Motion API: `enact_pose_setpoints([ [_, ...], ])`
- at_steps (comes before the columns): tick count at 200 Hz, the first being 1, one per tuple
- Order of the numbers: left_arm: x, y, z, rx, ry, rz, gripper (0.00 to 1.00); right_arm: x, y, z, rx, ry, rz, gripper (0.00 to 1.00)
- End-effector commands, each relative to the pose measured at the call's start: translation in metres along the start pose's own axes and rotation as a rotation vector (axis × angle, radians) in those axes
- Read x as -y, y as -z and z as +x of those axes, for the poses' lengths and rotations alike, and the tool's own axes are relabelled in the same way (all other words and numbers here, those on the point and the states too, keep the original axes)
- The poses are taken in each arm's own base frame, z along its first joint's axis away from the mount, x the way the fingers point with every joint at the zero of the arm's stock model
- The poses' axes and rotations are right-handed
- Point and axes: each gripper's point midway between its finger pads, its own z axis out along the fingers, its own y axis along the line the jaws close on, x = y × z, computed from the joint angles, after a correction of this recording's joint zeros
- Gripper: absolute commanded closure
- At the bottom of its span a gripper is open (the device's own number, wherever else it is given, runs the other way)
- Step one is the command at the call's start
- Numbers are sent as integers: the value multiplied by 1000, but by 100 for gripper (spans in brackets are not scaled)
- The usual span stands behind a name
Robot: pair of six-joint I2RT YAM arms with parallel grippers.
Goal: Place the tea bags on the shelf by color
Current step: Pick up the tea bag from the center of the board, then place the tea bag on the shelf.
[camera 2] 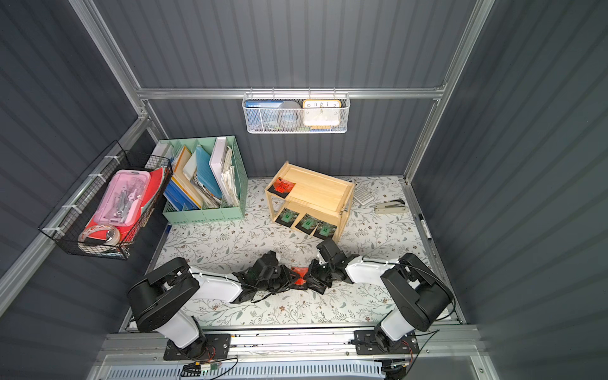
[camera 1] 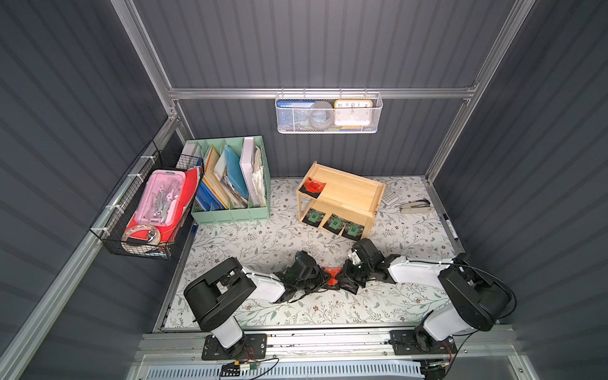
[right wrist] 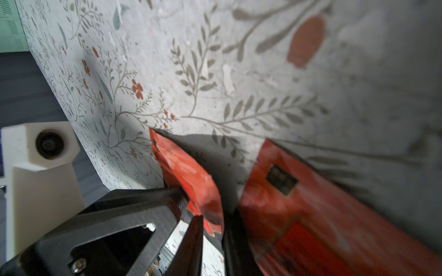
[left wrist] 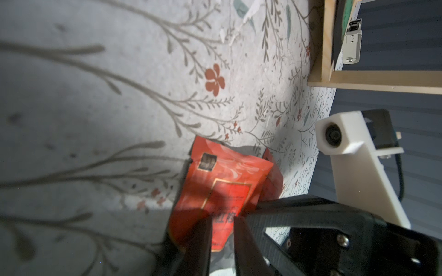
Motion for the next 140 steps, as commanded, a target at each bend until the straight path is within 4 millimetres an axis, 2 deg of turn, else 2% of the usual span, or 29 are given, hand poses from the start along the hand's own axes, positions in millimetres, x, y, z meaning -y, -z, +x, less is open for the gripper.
enact_pose_setpoints([
  [1, -18, -2, 6, -22, 19, -54, 78, 9, -2, 2, -6, -17, 23, 83],
  [31, -17, -1, 5, -19, 20, -50, 78, 10, -1, 2, -2, -7, 27, 99],
  [59, -13, 2, 5, -15, 19, -48, 76, 9, 1, 3, -1, 7, 21, 100],
  [76, -4, 9, 0, 8, 27, -49, 69, 2, 7, 3, 7, 33, 6, 100],
  [99, 10, 27, -15, 89, 26, -61, 53, -11, 22, 2, 32, 86, -17, 100],
  [140, 19, 69, -34, 214, 81, -56, 39, -44, 61, 2, 87, 192, -69, 100],
])
